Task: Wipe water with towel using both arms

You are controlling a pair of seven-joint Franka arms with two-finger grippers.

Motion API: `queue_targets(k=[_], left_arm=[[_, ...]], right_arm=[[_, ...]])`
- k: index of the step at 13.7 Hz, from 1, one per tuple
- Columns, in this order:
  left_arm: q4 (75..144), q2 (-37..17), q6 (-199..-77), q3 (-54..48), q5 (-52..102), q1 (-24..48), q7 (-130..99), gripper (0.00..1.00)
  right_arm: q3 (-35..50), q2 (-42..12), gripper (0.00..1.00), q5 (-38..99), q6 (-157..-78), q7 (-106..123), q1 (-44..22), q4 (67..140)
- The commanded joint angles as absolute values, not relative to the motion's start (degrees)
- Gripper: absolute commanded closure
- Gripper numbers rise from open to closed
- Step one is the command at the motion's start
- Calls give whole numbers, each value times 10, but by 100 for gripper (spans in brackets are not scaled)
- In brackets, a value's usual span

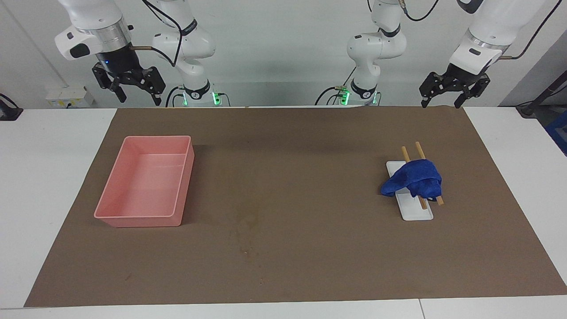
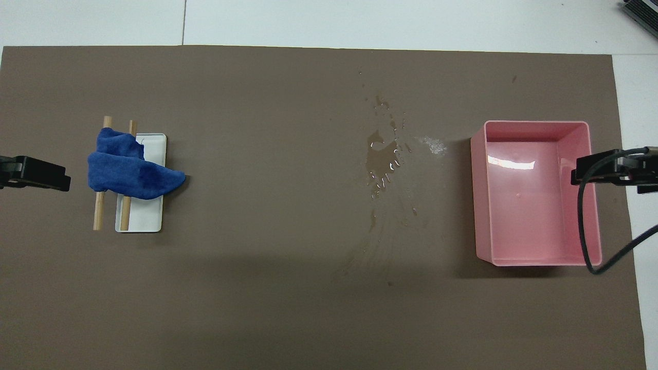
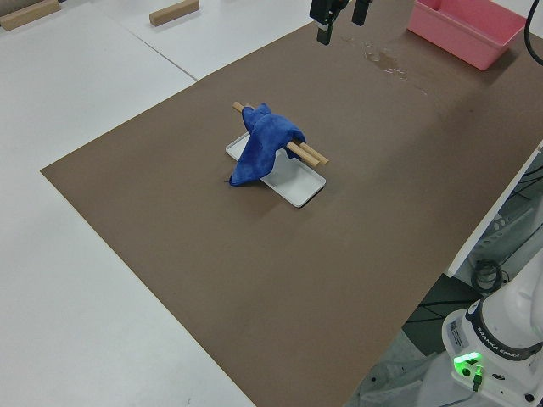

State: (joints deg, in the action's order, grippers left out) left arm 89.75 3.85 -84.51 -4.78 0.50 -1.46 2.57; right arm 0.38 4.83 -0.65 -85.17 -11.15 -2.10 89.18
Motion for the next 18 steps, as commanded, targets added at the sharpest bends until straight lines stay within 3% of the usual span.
queue_targets(k=[1,6,9,14,18], left_arm=[[917,54,-860,-43,9,-13,53,0],[920,54,-885,-41,6,-15,48,0],[975,49,-1010,-40,4,-39,48,0],[1005,-43,-1152,-39,1,-70,34,0],[1132,-14,-1229,-40,1,-67,-28,0]], right_arm=[[7,53,0,6,-844,-100,-12,894],[7,53,0,6,-844,-100,-12,894],[7,53,0,6,-844,-100,-12,894],[8,54,0,6,-844,-100,-12,894],[7,54,0,6,-844,-100,-12,894]])
